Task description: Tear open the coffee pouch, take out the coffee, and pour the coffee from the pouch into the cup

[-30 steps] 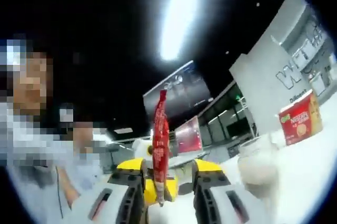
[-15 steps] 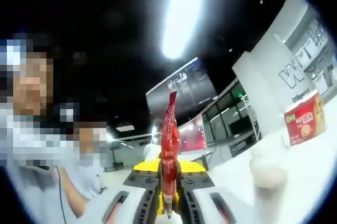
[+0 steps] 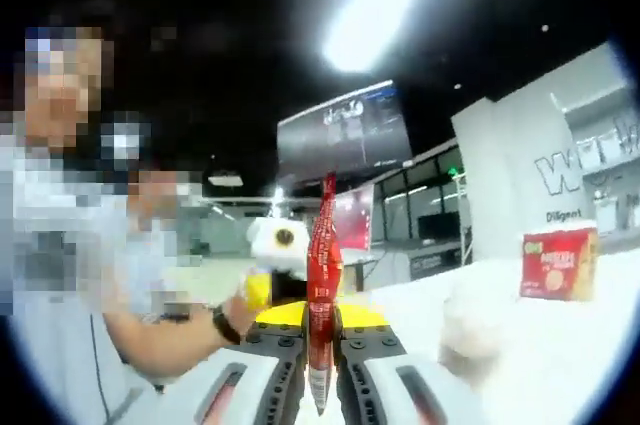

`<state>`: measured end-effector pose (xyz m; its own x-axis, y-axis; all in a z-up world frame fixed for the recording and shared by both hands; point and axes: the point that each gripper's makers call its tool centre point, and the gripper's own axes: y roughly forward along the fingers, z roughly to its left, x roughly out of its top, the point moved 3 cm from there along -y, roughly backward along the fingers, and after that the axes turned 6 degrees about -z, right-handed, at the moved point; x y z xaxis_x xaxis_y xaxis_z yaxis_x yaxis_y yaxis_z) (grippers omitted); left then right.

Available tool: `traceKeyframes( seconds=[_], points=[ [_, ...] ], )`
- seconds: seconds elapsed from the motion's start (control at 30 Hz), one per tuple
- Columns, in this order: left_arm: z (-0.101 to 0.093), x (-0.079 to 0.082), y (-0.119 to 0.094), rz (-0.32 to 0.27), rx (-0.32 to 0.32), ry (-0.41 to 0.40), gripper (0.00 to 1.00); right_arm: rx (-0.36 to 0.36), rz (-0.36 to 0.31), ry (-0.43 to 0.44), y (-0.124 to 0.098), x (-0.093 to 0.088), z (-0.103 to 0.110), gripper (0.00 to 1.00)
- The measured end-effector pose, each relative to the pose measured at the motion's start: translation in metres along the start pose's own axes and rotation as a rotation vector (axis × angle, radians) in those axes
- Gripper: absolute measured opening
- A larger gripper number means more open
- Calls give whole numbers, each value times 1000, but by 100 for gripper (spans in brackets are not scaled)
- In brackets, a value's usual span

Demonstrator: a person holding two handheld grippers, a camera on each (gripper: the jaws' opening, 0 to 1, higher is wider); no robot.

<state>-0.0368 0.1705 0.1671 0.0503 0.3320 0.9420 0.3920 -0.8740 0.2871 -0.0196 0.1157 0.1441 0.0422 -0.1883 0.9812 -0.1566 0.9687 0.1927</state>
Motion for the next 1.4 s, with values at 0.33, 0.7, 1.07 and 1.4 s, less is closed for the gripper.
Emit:
traceKeyframes(
  seconds=[0.33,0.7,1.07,1.4],
  points=[
    [2,-9,8,65,22,38,16,75,60,-9,13,-15,7,10],
    [9,-10,13,40,47,5,9,58,-39,45,5,-18,-3,14],
    [30,11,20,-277,96,-88,8,41,-281,212,-24,-16,-21,13],
    [53,16,48,-292,85,-166,8,13,-252,143,-43,-8,-42,13]
  ],
)
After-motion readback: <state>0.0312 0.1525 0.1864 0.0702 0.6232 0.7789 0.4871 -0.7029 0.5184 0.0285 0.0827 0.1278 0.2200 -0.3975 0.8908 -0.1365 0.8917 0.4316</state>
